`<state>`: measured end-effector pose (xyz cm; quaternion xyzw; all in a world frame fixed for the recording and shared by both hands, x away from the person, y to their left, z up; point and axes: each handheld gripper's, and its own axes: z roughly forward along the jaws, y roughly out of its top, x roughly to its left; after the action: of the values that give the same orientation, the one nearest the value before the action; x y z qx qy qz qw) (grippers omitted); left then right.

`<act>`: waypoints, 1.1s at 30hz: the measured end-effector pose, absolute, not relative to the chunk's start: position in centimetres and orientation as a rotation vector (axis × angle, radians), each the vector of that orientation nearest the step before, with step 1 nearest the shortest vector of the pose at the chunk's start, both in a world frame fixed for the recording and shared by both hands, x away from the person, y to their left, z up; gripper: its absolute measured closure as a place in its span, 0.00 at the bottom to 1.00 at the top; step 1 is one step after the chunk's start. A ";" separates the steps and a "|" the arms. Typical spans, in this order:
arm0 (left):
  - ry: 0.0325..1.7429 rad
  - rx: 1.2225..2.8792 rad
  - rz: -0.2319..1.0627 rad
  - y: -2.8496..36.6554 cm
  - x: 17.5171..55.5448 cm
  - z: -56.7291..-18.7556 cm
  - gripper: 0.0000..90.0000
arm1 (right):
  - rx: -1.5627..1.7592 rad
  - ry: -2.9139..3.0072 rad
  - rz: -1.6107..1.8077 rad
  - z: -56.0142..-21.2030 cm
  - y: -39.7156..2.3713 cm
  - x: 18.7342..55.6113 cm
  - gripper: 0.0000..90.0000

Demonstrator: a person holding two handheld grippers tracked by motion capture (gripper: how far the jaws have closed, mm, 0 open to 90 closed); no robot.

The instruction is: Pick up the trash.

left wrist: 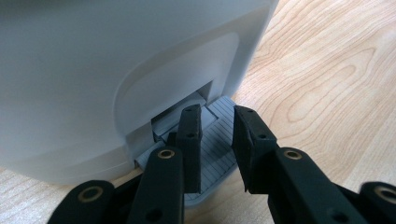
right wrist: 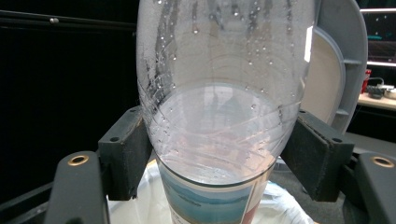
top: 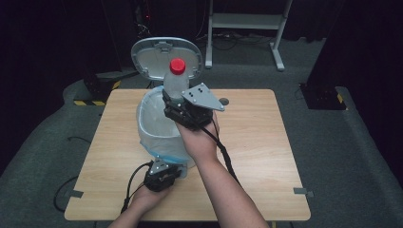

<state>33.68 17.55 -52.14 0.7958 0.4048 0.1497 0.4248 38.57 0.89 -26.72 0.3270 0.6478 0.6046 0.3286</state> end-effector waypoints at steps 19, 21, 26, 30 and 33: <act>1.013 1.986 0.365 17.6 33.7 -52.1 0.80 | 0.829 1.696 1.578 -26.4 0.9 37.9 0.17; 1.012 1.986 0.373 17.5 33.7 -52.2 0.80 | 0.825 1.697 1.572 -26.4 0.7 37.5 0.17; 1.013 1.988 0.371 17.5 33.7 -52.1 0.80 | 0.819 1.708 1.565 -26.7 0.2 37.1 0.17; 1.008 1.987 0.384 17.5 33.7 -52.1 0.80 | 0.823 1.718 1.564 -27.0 -0.5 36.9 0.18; 1.011 1.987 0.377 17.5 33.7 -52.1 0.80 | 0.834 1.717 1.571 -27.3 -1.1 36.4 0.20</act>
<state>33.72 17.54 -52.13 0.7949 0.4045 0.1510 0.4262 36.40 -1.10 -27.33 0.3186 0.6561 0.6001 0.3286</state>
